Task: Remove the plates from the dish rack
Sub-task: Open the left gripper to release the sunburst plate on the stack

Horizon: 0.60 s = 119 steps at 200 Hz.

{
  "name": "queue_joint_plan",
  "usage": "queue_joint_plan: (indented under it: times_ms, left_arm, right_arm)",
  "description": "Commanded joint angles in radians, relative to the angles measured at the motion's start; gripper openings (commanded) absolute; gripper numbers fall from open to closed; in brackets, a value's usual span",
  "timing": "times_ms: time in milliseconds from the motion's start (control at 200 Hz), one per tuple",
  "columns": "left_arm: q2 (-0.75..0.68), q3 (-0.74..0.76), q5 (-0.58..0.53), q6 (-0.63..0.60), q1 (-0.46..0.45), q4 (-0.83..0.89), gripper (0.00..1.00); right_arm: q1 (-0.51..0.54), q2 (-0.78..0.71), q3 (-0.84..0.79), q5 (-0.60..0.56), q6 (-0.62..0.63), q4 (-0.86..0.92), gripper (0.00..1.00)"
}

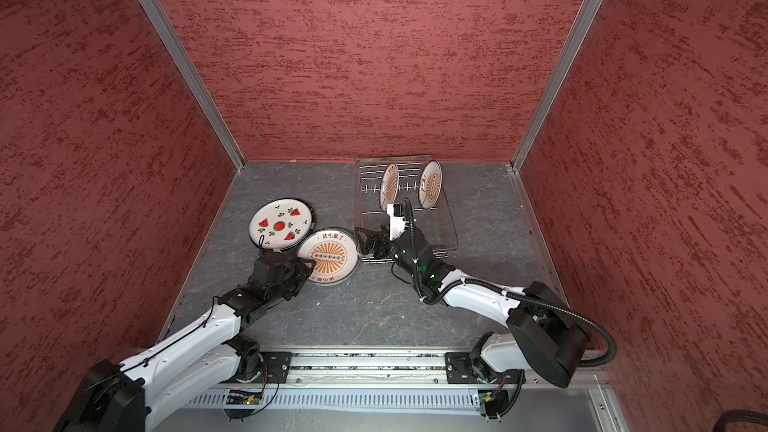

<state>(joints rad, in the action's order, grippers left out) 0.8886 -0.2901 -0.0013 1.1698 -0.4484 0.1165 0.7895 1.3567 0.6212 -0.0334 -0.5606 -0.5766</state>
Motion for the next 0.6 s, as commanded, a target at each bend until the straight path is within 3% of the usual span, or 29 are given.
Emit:
queue_joint_plan:
  times_ms: [0,155,591]
  left_arm:
    - [-0.014,-0.015,-0.010,-0.011,-0.003,-0.001,0.66]
    - [-0.053,-0.013,-0.047,-0.002,-0.009,0.038,0.78]
    - [-0.028,-0.008,-0.054,0.001,-0.010,0.000,0.79]
  right_arm:
    - [0.005,-0.022,-0.016,-0.033,-0.007,-0.007,0.99]
    - [0.005,-0.034,-0.027,-0.043,-0.007,-0.005,0.99]
    - [0.005,-0.031,-0.025,-0.042,-0.012,-0.010,0.99]
